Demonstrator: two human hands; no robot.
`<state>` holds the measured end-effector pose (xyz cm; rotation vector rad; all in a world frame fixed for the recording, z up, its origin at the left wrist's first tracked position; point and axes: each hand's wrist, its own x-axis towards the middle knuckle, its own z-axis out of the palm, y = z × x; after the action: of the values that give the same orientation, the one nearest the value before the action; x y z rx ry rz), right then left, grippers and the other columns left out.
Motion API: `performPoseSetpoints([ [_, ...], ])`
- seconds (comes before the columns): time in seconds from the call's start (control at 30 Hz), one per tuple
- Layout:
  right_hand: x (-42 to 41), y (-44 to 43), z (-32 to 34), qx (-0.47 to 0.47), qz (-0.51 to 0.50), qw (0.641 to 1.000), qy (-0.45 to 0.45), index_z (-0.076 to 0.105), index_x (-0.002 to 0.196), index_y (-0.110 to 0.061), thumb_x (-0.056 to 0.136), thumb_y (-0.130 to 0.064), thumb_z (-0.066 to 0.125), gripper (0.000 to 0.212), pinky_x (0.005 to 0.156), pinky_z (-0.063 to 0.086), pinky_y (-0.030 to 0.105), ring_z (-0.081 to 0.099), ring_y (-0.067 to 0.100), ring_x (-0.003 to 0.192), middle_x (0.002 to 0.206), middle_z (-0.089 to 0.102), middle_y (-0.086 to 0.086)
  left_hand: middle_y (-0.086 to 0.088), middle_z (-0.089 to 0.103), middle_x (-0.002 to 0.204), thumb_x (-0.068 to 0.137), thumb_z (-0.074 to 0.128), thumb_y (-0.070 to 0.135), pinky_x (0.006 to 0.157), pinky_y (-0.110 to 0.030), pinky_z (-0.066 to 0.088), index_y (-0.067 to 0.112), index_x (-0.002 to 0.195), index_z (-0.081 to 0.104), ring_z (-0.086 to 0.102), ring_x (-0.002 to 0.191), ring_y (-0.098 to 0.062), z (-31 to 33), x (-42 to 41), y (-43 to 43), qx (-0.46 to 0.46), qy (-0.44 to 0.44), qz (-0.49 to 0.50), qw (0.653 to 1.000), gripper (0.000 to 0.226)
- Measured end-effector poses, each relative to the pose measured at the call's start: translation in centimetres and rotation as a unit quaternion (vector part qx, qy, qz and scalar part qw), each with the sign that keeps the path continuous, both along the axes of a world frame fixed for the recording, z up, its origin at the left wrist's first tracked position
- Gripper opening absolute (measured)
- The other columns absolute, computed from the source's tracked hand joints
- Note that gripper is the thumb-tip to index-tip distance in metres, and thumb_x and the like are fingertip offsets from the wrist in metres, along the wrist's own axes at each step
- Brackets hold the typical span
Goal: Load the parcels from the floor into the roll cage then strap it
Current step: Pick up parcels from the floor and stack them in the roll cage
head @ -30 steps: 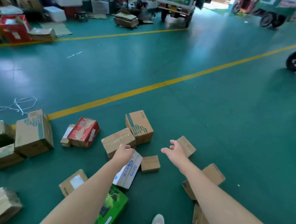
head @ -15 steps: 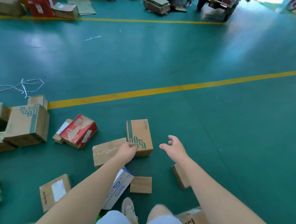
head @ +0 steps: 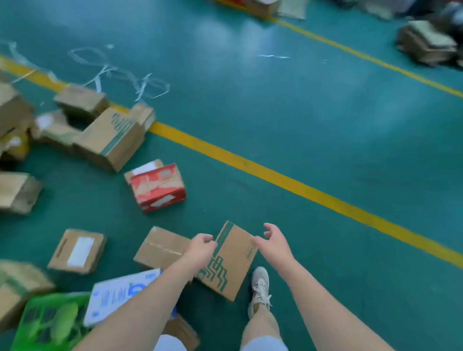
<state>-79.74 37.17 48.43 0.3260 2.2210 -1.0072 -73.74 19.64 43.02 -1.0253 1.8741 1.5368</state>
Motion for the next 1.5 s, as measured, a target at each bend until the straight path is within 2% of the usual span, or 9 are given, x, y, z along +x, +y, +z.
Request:
performPoseSetpoints([
  [0.13,-8.7,0.5,-3.4,0.007,0.131,0.991,-0.038,0.032,0.153,-0.019,0.094,-0.027,0.061,0.066,0.068,0.042,0.023,0.05,0.017,0.117,0.148,0.042,0.004,-0.008,0.057,0.126,0.099,0.048,0.016,0.063,-0.025,0.043,0.009,0.132,0.051,0.053,0.082,-0.014,-1.6,-3.1,2.9,-0.001,-0.059,0.151,0.987,0.034],
  [0.2,-11.7,0.9,-5.0,0.019,0.18,0.982,-0.057,0.033,0.153,-0.02,0.094,-0.027,0.061,0.066,0.078,0.045,0.025,0.05,0.018,0.122,0.148,0.043,0.004,-0.005,0.06,0.113,0.099,0.048,0.016,0.055,-0.023,0.04,0.011,0.131,0.053,0.049,0.07,-0.009,-2.8,-3.9,4.4,-0.003,-0.073,0.208,0.975,0.033],
  [0.3,-14.7,0.8,-8.4,0.043,0.24,0.966,-0.083,0.033,0.152,-0.02,0.093,-0.027,0.06,0.066,0.092,0.043,0.031,0.05,0.019,0.126,0.147,0.044,0.004,0.005,0.061,0.1,0.096,0.052,0.018,0.07,-0.026,0.045,0.014,0.128,0.055,0.054,0.075,-0.008,-5.6,-4.1,5.9,0.004,-0.104,0.275,0.956,0.032],
  [0.53,-15.4,0.5,-18.8,0.085,0.337,0.928,-0.135,0.031,0.152,-0.019,0.09,-0.024,0.059,0.068,0.104,0.044,0.039,0.048,0.021,0.132,0.15,0.043,0.004,-0.007,0.056,0.136,0.097,0.052,0.019,0.106,-0.04,0.043,0.011,0.138,0.05,0.054,0.123,-0.026,-15.3,-2.3,8.1,0.036,-0.174,0.365,0.914,0.041],
  [0.77,-15.5,2.1,-34.5,0.117,0.359,0.916,-0.134,0.028,0.154,-0.02,0.089,-0.02,0.062,0.074,0.105,0.04,0.036,0.042,0.02,0.139,0.156,0.036,0.001,-0.006,0.049,0.144,0.098,0.049,0.02,0.109,-0.034,0.037,0.009,0.144,0.043,0.048,0.13,-0.023,-29.9,-0.3,11.3,0.053,-0.221,0.399,0.888,0.047],
  [0.9,-15.2,4.5,-41.7,0.143,0.383,0.906,-0.115,0.023,0.156,-0.018,0.088,-0.02,0.063,0.078,0.109,0.039,0.039,0.036,0.02,0.142,0.158,0.032,-0.001,-0.009,0.049,0.144,0.093,0.049,0.027,0.091,-0.037,0.049,0.011,0.143,0.043,0.063,0.107,-0.024,-37.9,1.4,14.0,0.042,-0.254,0.427,0.867,0.053],
  [1.1,-14.9,7.5,-48.0,0.169,0.375,0.908,-0.079,0.047,0.118,-0.022,0.075,-0.016,0.069,0.049,0.09,0.046,0.035,0.054,0.022,0.112,0.12,0.054,-0.002,-0.011,0.023,0.159,0.099,0.048,0.027,0.106,-0.041,0.034,0.014,0.156,0.01,0.036,0.138,-0.034,-44.4,2.2,18.4,0.043,-0.318,0.467,0.824,0.07],
  [1.33,-15.2,8.3,-48.5,0.224,0.36,0.9,-0.098,0.045,0.112,-0.016,0.075,-0.026,0.071,0.047,0.084,0.05,0.04,0.053,0.024,0.11,0.119,0.049,0.002,-0.004,0.052,0.122,0.088,0.06,0.022,0.084,-0.038,0.04,0.013,0.132,0.039,0.051,0.101,-0.027,-45.1,2.1,21.0,0.07,-0.3,0.542,0.782,0.049],
  [1.5,-13.6,7.4,-43.4,0.259,0.371,0.89,-0.059,0.042,0.129,-0.009,0.075,-0.036,0.074,0.068,0.092,0.043,0.04,0.033,0.026,0.124,0.129,0.038,0.006,-0.005,0.05,0.128,0.081,0.063,0.026,0.07,-0.031,0.04,0.016,0.128,0.049,0.052,0.085,-0.019,-40.0,2.4,19.8,0.012,-0.278,0.597,0.752,0.05],
])
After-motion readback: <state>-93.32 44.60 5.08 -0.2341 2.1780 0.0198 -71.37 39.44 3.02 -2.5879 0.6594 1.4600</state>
